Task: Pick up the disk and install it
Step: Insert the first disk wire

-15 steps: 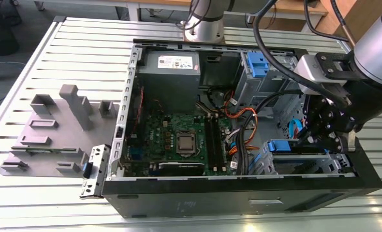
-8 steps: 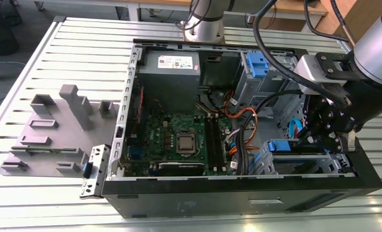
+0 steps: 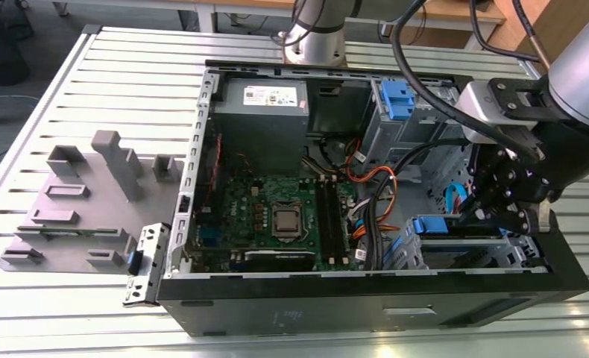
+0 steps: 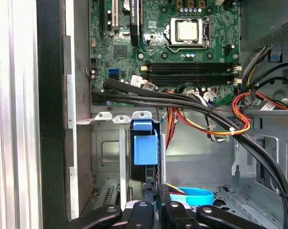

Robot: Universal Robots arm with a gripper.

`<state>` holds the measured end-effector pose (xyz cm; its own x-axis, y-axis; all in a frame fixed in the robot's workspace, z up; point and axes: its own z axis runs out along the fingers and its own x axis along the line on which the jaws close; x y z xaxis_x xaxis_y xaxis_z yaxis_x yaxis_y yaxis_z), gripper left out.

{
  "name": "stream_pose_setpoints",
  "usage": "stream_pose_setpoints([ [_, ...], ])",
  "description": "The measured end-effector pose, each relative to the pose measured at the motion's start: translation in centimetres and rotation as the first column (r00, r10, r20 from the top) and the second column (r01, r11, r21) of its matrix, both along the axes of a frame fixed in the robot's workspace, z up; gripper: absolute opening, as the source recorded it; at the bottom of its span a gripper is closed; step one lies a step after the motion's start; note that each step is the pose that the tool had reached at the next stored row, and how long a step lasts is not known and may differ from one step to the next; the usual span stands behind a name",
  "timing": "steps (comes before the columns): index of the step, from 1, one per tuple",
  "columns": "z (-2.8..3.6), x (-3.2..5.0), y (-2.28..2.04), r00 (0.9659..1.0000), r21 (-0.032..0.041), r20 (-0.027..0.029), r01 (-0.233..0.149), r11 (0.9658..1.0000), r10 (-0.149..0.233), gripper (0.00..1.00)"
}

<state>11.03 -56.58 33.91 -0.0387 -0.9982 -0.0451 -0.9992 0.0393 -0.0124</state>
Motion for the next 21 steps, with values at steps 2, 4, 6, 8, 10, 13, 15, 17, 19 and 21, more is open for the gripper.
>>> stream_pose_setpoints([
  [2, 0.01, 0.00, 0.00, 1.0000, 0.0061, 0.0003, 0.000, 1.0000, 0.000, 0.16],
  [4, 0.01, 0.00, 0.00, 1.0000, 0.0166, 0.0009, 0.000, 0.9999, 0.000, 0.16],
  [6, 0.01, 0.00, 0.00, 1.0000, 0.0171, 0.0009, 0.000, 0.9999, 0.000, 0.16],
  [8, 0.01, 0.00, 0.00, 1.0000, 0.0171, 0.0009, 0.000, 0.9999, 0.000, 0.16],
  [10, -0.07, -0.02, 0.00, 1.0000, 0.0171, 0.0015, 0.000, 0.9999, 0.000, 0.16],
  [13, -0.07, -0.02, -0.01, 1.0000, 0.0168, 0.0016, 0.000, 0.9999, 0.000, 0.16],
  [15, -0.09, -0.02, 0.00, 1.0000, 0.0171, 0.0017, -0.003, 0.9998, 0.003, 0.16],
  [17, -0.09, -0.01, 0.00, 1.0000, 0.0170, 0.0017, -0.007, 0.9998, 0.007, 0.16],
  [19, -0.09, -0.01, 0.00, 1.0000, 0.0171, 0.0016, -0.008, 0.9998, 0.008, 0.16],
  [21, -0.09, -0.01, 0.00, 1.0000, 0.0170, 0.0016, -0.008, 0.9998, 0.008, 0.16],
])
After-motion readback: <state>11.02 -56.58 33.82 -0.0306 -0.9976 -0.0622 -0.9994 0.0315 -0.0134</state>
